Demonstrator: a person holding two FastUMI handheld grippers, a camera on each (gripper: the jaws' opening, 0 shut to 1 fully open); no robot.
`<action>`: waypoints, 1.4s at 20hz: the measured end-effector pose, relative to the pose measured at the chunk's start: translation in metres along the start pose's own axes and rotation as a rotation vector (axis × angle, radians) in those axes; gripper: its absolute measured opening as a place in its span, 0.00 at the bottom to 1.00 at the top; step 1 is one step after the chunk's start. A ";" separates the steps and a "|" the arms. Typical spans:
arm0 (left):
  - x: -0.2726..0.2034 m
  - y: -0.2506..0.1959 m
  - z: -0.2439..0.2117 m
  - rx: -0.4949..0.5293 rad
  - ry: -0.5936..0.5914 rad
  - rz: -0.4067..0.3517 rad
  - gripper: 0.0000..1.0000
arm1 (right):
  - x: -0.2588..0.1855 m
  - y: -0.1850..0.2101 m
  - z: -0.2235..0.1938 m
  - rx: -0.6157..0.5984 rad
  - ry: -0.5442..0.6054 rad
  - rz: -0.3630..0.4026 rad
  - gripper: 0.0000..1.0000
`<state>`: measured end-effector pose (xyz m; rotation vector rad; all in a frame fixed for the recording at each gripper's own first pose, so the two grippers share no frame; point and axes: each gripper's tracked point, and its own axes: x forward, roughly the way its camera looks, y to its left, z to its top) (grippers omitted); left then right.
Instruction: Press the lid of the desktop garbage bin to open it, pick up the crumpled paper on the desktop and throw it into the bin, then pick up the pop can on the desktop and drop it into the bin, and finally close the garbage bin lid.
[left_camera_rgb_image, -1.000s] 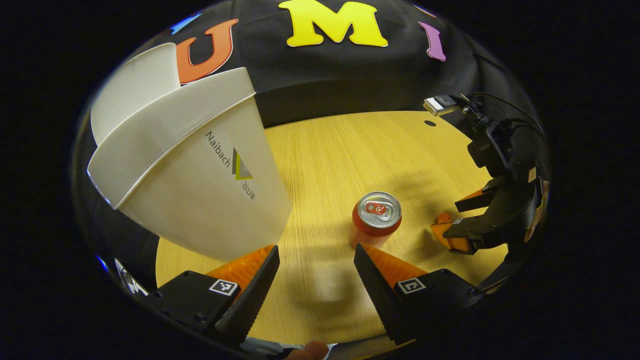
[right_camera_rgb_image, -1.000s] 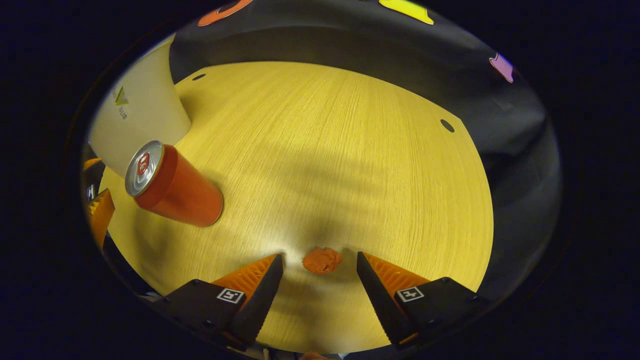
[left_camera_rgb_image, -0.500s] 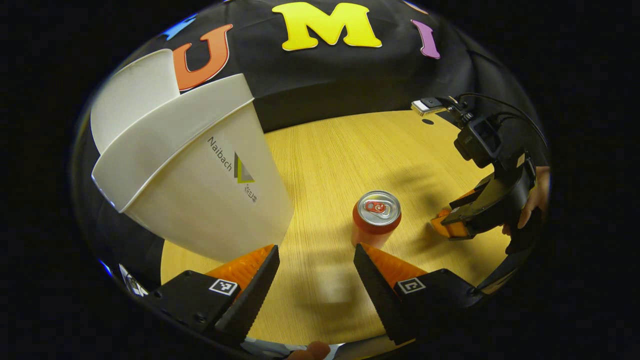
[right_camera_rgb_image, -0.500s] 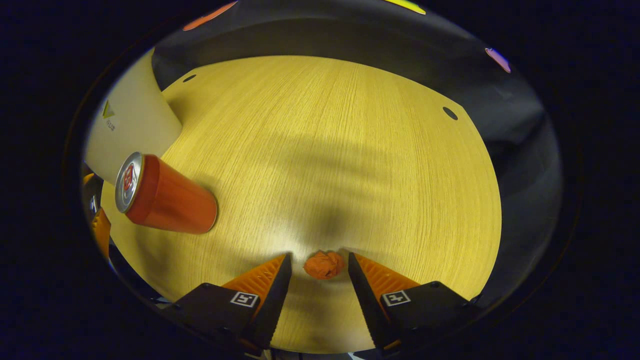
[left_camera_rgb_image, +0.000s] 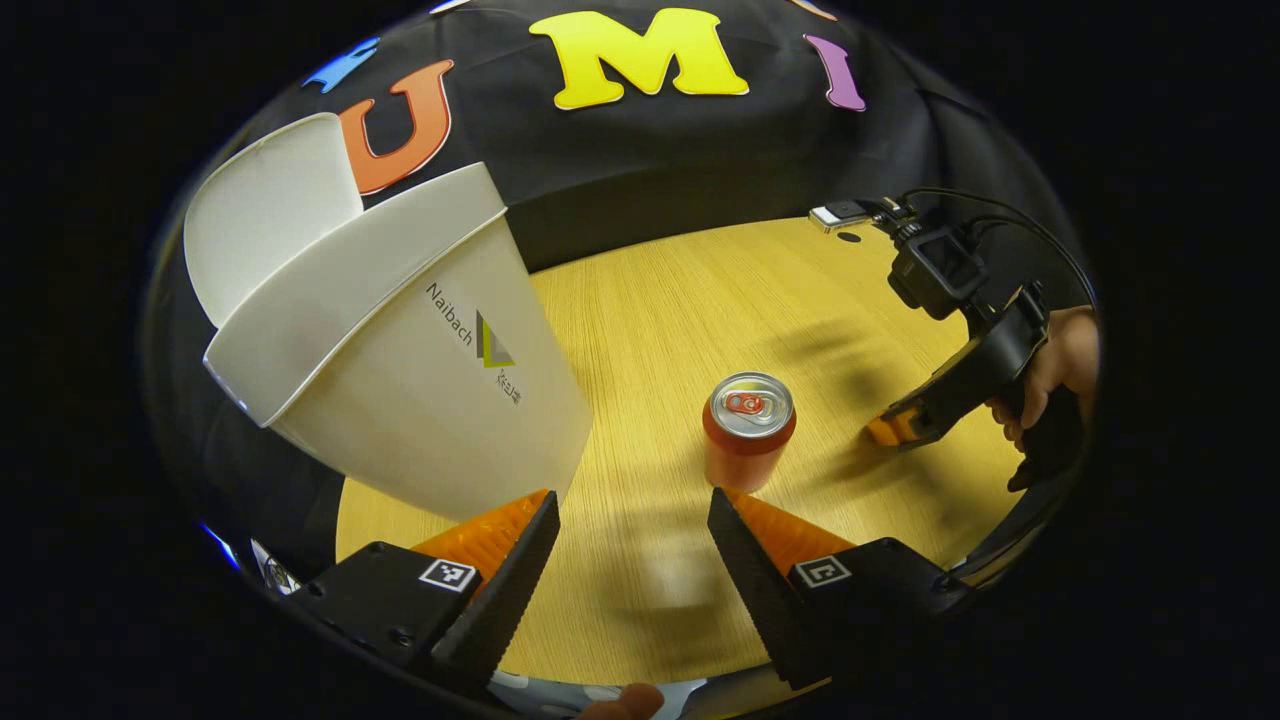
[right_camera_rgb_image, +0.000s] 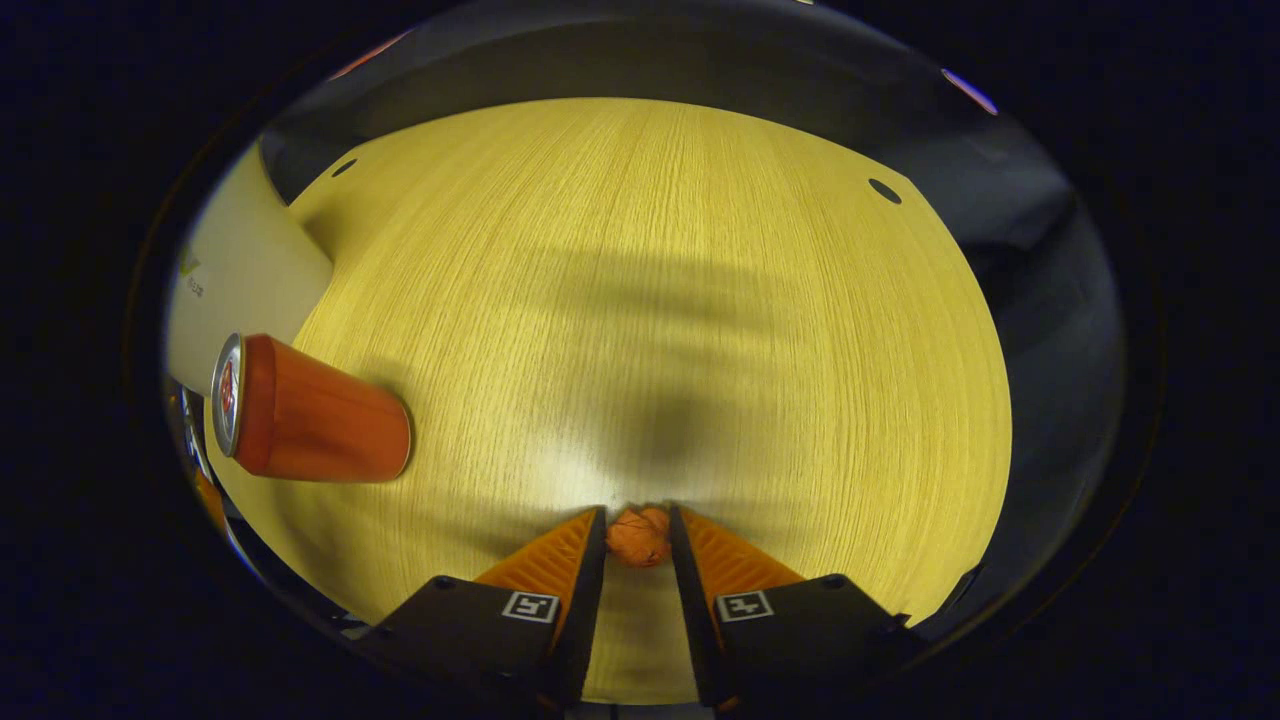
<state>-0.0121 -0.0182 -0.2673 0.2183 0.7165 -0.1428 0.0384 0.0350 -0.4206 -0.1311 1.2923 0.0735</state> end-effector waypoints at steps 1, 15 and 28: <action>-0.001 0.000 -0.002 -0.001 0.005 0.003 0.99 | -0.002 0.000 0.000 0.008 0.000 0.010 0.44; -0.018 -0.008 -0.024 -0.014 0.022 0.001 0.99 | -0.053 -0.018 0.008 0.007 -0.181 -0.034 0.23; -0.020 -0.025 -0.018 -0.009 0.012 -0.040 0.99 | -0.239 -0.030 0.157 0.096 -0.637 0.017 0.23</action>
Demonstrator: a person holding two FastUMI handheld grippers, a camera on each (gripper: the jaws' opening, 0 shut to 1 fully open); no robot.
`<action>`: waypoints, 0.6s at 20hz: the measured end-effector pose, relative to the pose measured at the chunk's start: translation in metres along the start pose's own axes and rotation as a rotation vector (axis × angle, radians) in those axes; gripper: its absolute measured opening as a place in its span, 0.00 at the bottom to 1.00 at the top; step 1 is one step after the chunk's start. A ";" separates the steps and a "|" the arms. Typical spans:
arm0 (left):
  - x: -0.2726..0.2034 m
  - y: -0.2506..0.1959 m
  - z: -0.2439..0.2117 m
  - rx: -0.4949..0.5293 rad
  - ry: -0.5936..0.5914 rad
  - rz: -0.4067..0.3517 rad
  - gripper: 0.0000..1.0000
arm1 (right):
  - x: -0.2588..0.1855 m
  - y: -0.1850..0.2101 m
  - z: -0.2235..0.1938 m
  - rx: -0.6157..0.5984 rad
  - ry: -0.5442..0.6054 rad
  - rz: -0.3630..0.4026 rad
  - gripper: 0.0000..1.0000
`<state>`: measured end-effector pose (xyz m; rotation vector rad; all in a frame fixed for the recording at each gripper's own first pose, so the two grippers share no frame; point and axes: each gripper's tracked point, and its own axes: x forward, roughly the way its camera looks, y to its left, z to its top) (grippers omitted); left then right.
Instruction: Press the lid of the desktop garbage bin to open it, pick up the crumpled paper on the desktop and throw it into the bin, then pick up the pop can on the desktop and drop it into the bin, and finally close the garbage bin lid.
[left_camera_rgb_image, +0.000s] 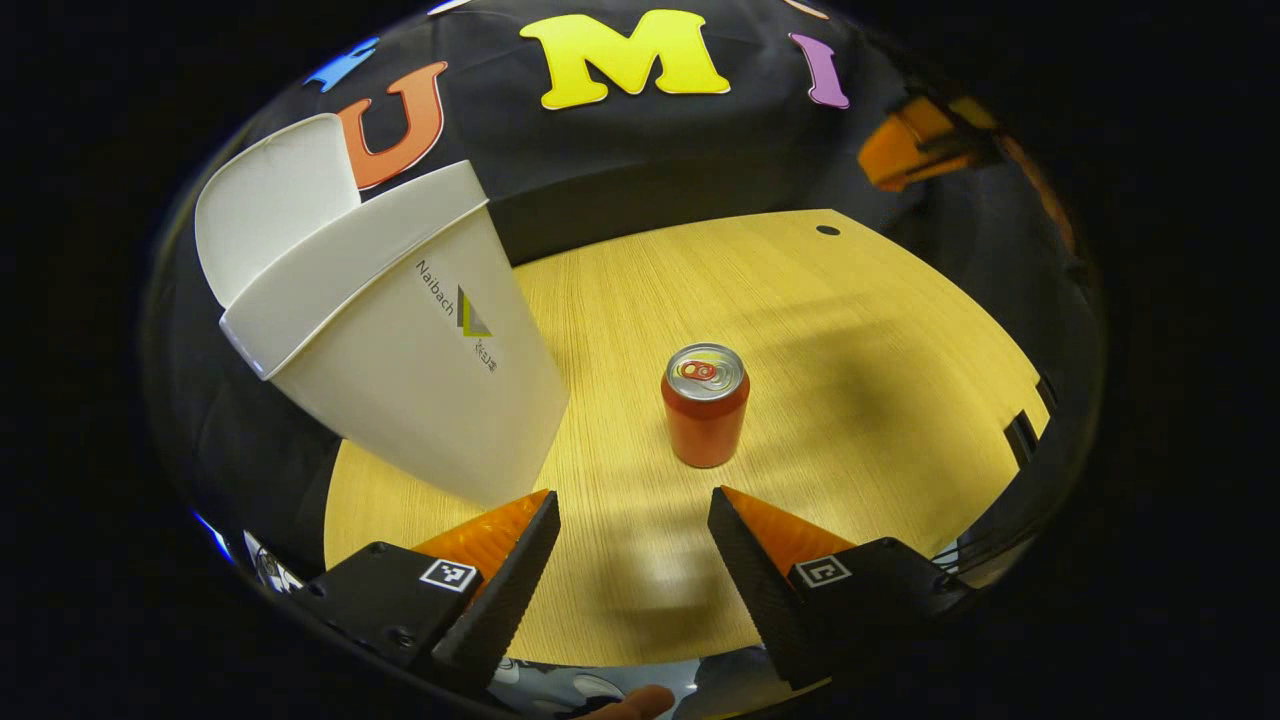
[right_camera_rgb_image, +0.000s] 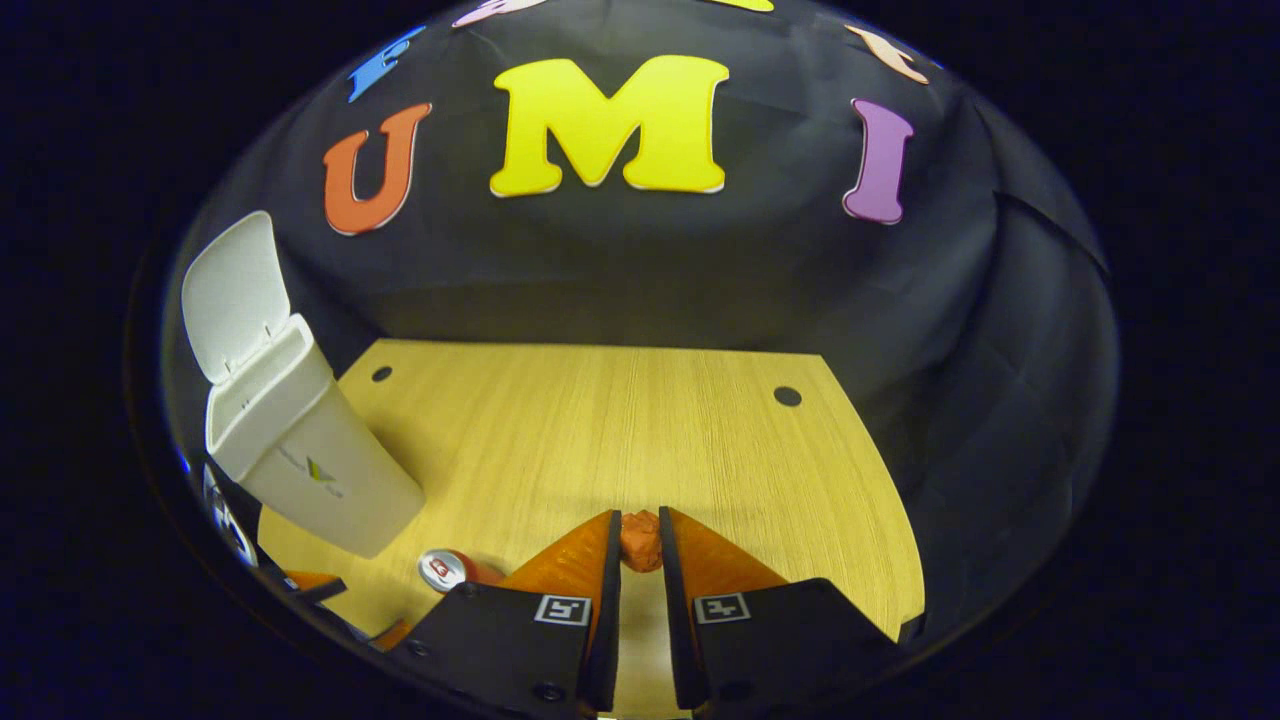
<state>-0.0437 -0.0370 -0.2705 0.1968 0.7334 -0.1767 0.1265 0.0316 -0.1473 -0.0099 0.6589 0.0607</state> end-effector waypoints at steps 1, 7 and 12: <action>0.000 0.000 -0.001 -0.008 0.005 -0.005 0.99 | -0.007 0.004 0.024 -0.011 -0.044 0.005 0.23; -0.003 0.012 -0.004 -0.062 0.014 -0.004 0.99 | -0.045 0.063 0.098 -0.057 -0.218 0.102 0.23; -0.007 0.039 -0.011 -0.114 0.016 0.027 0.99 | -0.055 0.136 0.113 -0.110 -0.252 0.212 0.23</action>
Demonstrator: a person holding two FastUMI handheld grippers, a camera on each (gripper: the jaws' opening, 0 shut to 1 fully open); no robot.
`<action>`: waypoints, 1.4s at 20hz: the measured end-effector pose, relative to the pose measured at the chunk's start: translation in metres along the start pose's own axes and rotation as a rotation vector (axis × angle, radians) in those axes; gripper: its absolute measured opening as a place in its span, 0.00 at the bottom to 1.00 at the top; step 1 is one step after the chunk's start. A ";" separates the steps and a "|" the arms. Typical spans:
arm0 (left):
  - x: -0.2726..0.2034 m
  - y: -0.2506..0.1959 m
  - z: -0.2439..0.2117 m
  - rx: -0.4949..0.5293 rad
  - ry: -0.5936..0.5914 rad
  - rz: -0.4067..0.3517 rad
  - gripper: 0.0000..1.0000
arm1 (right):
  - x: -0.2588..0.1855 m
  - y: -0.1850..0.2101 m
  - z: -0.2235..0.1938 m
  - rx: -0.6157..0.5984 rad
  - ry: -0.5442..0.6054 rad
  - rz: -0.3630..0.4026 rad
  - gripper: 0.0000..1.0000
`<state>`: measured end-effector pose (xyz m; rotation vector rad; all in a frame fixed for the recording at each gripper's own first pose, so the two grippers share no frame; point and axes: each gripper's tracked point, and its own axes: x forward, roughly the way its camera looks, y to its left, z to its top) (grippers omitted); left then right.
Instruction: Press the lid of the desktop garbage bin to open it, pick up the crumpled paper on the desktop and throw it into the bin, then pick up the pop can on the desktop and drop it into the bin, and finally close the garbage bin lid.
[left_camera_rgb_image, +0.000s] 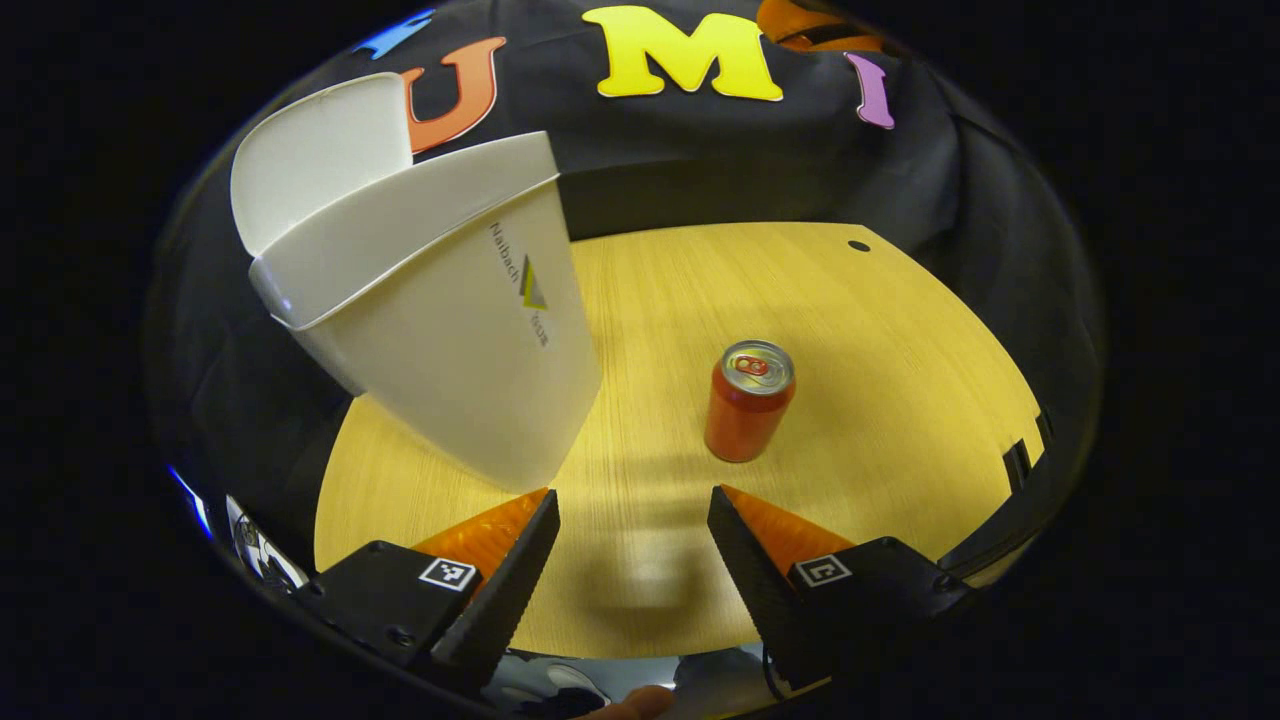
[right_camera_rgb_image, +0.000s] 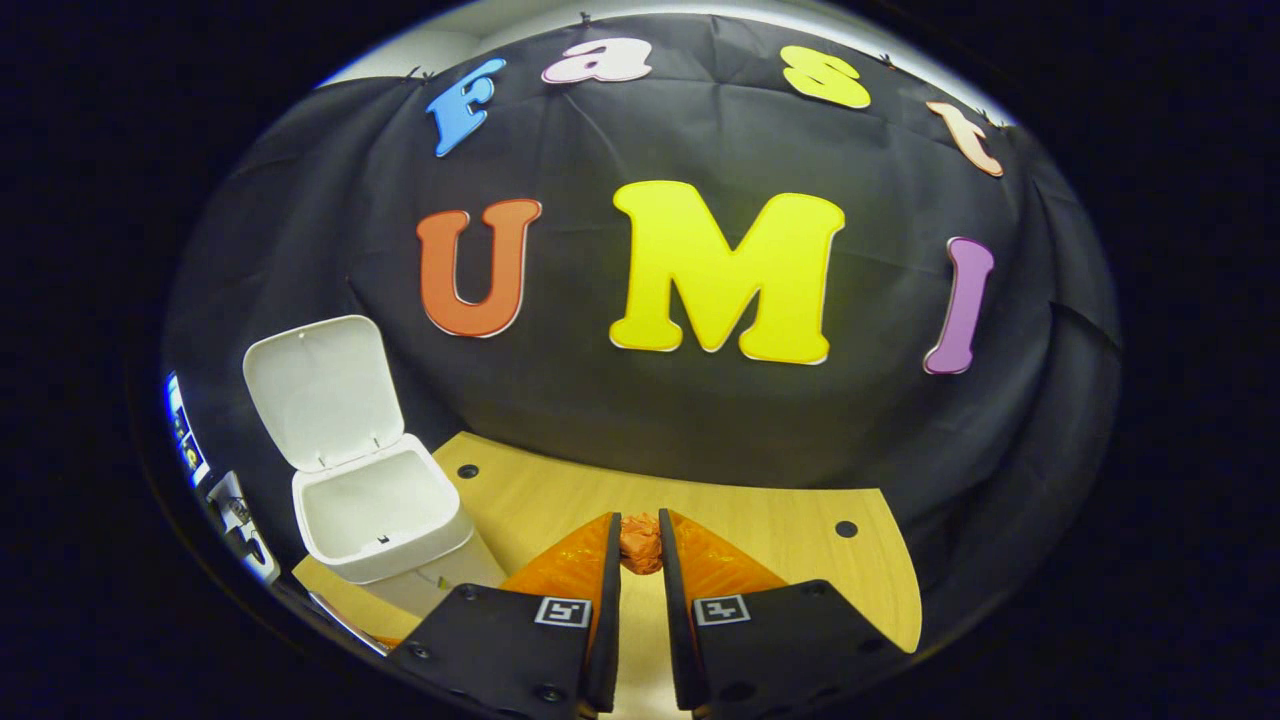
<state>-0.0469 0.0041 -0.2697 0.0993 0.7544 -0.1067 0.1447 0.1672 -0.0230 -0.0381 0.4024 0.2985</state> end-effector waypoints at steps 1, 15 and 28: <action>-0.001 0.006 -0.002 -0.007 -0.002 0.004 0.99 | 0.004 0.016 0.004 -0.010 -0.003 0.026 0.23; -0.012 0.059 -0.028 -0.069 0.000 0.028 0.99 | 0.045 0.247 -0.002 -0.124 0.018 0.387 0.23; -0.014 0.061 -0.034 -0.053 -0.008 0.022 0.99 | 0.046 0.275 -0.014 -0.127 0.036 0.459 0.69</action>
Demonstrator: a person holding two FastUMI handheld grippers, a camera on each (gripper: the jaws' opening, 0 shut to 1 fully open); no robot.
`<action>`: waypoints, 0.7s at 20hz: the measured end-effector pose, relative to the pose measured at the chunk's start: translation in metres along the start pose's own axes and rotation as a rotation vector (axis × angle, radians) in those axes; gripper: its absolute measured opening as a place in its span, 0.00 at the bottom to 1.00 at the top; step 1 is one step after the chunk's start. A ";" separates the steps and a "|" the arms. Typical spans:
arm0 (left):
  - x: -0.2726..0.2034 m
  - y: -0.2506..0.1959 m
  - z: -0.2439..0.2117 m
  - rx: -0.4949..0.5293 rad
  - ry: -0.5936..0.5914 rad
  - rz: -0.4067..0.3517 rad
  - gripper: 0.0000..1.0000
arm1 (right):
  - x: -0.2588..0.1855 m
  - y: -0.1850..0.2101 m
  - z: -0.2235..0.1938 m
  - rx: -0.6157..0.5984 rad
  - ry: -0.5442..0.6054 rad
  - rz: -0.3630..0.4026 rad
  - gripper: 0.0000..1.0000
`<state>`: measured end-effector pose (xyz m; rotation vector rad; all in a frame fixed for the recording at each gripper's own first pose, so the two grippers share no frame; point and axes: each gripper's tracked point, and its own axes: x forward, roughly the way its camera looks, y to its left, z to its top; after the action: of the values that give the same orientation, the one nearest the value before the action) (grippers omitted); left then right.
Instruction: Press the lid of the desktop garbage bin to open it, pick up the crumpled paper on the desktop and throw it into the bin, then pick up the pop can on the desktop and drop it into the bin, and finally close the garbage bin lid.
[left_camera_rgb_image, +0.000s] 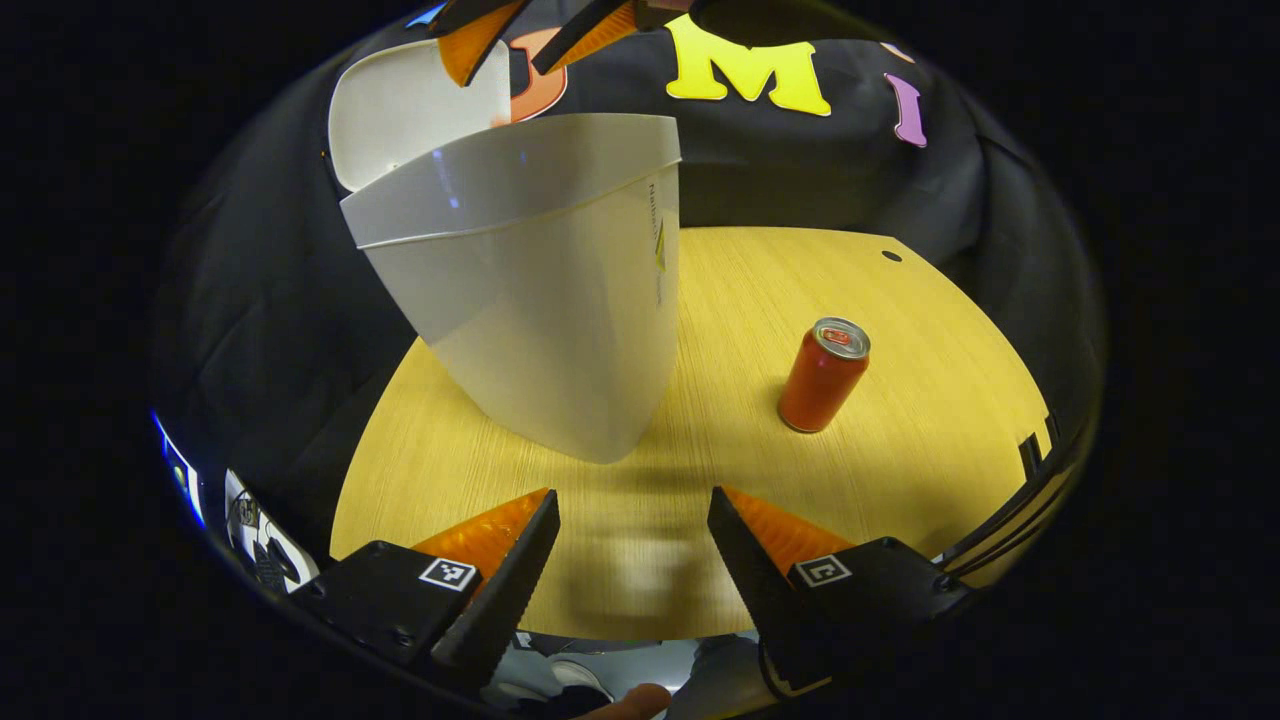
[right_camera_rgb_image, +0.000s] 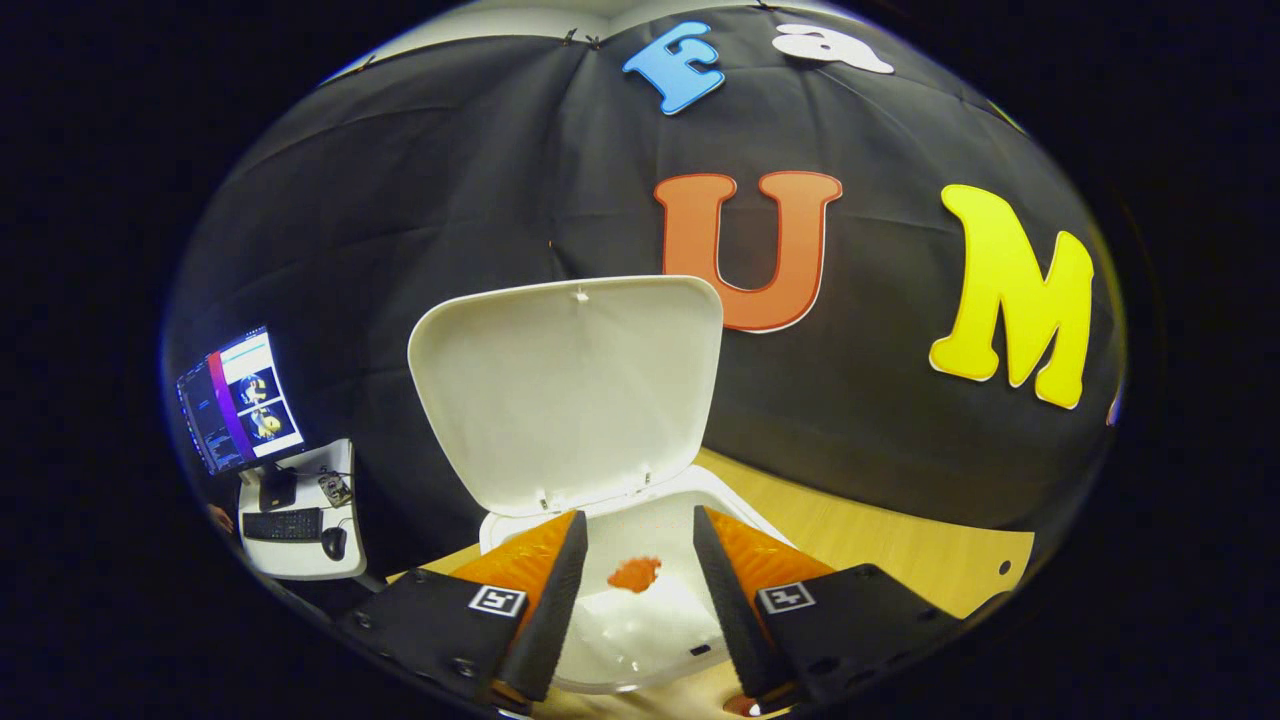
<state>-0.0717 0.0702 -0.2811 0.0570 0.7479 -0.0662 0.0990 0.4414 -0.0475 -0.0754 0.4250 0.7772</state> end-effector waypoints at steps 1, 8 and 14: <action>0.001 -0.002 0.000 0.002 0.001 -0.005 0.99 | -0.002 0.000 0.002 0.005 -0.008 0.005 0.74; 0.005 -0.023 0.005 0.022 -0.013 -0.051 0.99 | -0.029 -0.062 0.024 0.072 -0.119 -0.151 0.96; 0.012 -0.056 0.012 0.086 -0.038 -0.105 0.99 | -0.087 -0.154 0.020 0.055 -0.187 -0.361 0.96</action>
<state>-0.0594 0.0134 -0.2826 0.0983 0.7098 -0.1996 0.1573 0.2780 -0.0084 -0.0268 0.2449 0.4119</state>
